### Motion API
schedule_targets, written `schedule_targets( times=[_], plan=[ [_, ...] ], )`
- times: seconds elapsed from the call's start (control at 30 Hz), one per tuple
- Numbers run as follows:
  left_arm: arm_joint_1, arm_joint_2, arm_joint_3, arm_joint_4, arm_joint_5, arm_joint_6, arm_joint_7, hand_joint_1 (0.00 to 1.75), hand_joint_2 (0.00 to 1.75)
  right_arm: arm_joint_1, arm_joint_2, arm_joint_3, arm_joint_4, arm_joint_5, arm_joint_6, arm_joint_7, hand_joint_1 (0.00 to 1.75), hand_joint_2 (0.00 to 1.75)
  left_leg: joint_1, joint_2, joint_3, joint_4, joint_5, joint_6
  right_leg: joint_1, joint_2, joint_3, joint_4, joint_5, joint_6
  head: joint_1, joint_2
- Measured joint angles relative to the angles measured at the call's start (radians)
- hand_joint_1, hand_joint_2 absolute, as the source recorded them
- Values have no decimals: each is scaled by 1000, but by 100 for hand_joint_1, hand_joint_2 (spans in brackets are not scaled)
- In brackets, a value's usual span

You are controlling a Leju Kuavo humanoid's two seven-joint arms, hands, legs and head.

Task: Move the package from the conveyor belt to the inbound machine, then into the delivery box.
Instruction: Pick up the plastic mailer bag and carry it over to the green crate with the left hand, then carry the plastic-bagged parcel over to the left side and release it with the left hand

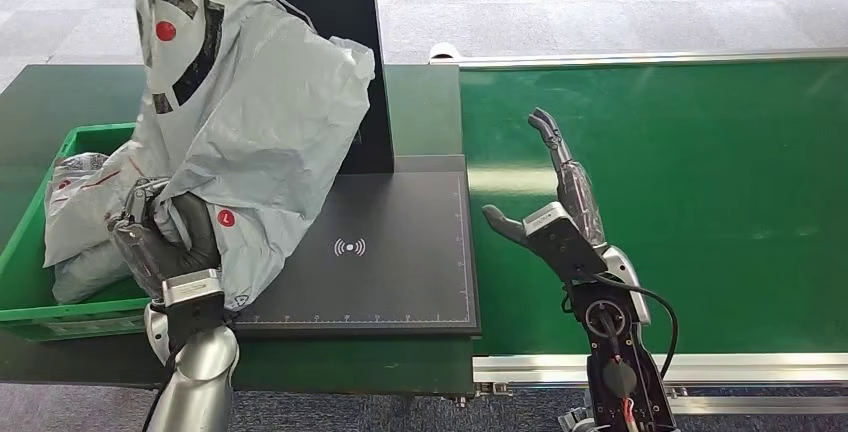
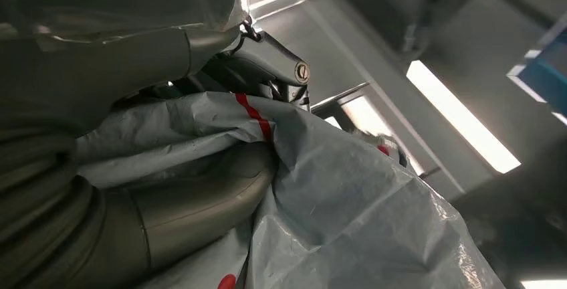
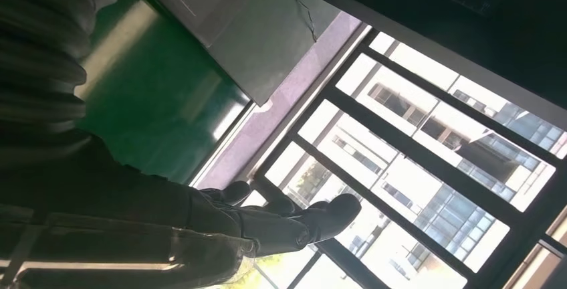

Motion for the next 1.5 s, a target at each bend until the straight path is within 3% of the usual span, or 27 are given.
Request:
schedule_targets(
  times=[0.27,0.43,0.6,0.7,0.83,0.97,1.13,1.17,1.27,1.3,1.4,1.5],
  plan=[
    [-58,-86,186,-36,-429,10,-2,175,175,21,-1,2,3,-1,-3,0,0,175,0,0,0,0,0,0,0,0,0,0,0,0,0,0],
    [-132,-111,392,11,-499,10,-1,175,175,52,-4,1,-6,-1,-6,1,0,175,0,1,1,0,0,0,1,2,0,0,0,0,0,0],
    [-172,-119,501,55,-546,10,52,175,175,62,-6,1,-10,-1,-7,1,0,175,0,1,1,0,0,0,0,1,0,0,0,0,0,0],
    [-198,-97,538,122,-588,10,204,175,175,66,-6,1,-11,0,-7,1,0,175,0,1,1,0,0,0,0,1,0,0,0,0,0,0],
    [-226,-23,542,238,-597,10,406,175,175,67,-7,1,-13,2,-6,2,0,175,0,1,1,0,0,0,0,2,0,0,0,0,0,0],
    [-242,34,539,312,-596,10,457,175,175,67,-8,1,-14,4,-4,3,0,175,0,1,1,0,0,0,1,1,0,0,0,0,0,0],
    [-253,62,536,356,-599,11,473,171,175,67,-9,1,-14,7,-4,3,0,175,0,1,1,0,0,0,0,2,0,0,0,0,0,0],
    [-253,66,533,361,-605,8,489,159,175,67,-9,1,-14,8,-4,3,0,175,0,1,1,0,0,0,0,1,0,0,0,0,0,0],
    [-253,82,514,378,-642,-33,583,35,175,67,-9,1,-14,11,-1,3,0,175,0,1,1,0,0,0,0,1,0,0,0,0,0,0],
    [-253,89,506,385,-654,-51,618,3,175,67,-9,1,-14,12,1,3,0,175,0,1,1,0,0,0,0,1,0,0,0,0,0,0],
    [-251,108,486,407,-664,-64,672,0,175,67,-9,1,-14,15,8,3,0,175,0,1,1,0,0,0,0,1,0,0,0,0,0,0],
    [-245,120,481,409,-652,-12,642,0,175,67,-9,1,-14,16,11,3,0,175,0,1,1,0,0,0,1,1,0,0,0,0,0,0]
  ],
)
